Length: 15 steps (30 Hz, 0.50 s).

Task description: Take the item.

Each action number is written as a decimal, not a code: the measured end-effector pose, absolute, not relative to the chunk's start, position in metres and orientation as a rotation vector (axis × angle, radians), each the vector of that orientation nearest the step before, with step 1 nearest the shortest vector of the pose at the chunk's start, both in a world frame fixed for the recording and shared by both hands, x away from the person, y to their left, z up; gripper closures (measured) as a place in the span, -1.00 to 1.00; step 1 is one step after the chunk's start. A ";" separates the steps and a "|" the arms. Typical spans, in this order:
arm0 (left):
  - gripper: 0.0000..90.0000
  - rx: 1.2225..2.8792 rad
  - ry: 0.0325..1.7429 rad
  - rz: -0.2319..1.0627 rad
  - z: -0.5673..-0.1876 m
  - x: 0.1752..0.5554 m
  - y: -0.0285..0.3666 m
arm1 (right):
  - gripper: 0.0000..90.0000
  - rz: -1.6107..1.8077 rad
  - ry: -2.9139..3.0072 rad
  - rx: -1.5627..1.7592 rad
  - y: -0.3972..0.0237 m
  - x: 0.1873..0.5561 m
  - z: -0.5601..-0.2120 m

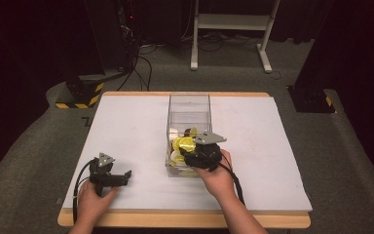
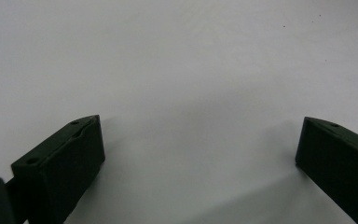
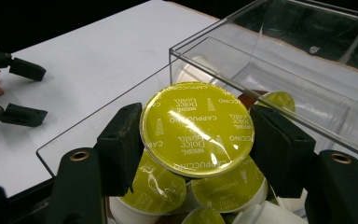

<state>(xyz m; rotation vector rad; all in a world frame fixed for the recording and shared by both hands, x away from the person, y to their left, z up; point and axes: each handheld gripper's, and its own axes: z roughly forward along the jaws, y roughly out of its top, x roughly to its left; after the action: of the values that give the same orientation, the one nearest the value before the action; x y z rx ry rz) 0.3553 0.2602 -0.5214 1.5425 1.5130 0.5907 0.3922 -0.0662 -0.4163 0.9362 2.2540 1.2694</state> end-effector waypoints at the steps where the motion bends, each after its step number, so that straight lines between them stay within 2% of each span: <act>1: -0.97 1.540 1.514 0.590 -0.521 0.355 0.260 | -0.16 1.272 2.252 0.937 -0.067 0.392 -0.416; 15: -0.97 1.538 1.514 0.589 -0.521 0.355 0.260 | -0.16 1.346 2.175 0.955 -0.082 0.390 -0.404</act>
<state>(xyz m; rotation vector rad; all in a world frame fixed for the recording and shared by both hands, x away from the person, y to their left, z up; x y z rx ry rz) 0.3553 0.2599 -0.5214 1.5381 1.5136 0.5893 0.3898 -0.0818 -0.4040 0.9549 2.1754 1.3457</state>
